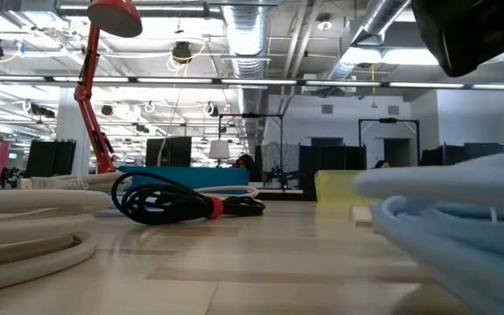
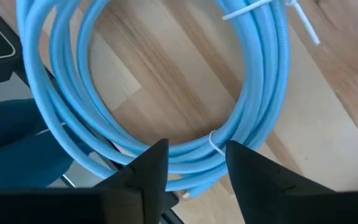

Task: Pick & Place USB Port
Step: Put the blue display cable into the red bin

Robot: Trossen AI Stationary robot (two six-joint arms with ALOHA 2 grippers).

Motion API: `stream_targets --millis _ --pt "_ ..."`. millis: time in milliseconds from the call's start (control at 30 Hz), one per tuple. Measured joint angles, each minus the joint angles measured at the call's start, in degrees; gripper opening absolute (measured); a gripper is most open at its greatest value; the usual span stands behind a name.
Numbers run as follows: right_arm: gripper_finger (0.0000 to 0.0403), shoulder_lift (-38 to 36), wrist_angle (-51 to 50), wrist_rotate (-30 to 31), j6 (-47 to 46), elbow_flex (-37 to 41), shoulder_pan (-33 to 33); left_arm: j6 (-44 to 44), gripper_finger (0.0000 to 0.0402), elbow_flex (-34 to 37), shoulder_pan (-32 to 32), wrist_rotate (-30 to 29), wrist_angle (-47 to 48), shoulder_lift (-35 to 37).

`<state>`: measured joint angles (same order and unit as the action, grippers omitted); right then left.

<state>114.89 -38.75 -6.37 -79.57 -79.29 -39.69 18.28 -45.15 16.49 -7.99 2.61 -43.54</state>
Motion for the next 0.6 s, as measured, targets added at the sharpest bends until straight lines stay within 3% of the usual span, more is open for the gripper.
stream_targets --millis 367,600 --pt "0.0156 -4.0 -1.0 -0.7 1.7 0.2 1.8 0.0 0.0009 0.0 0.0 0.0 0.6 0.0" --pt "0.015 -2.8 -4.5 -0.1 3.7 0.3 2.3 0.0 0.0005 0.0 0.0 -0.1 2.0 0.0"
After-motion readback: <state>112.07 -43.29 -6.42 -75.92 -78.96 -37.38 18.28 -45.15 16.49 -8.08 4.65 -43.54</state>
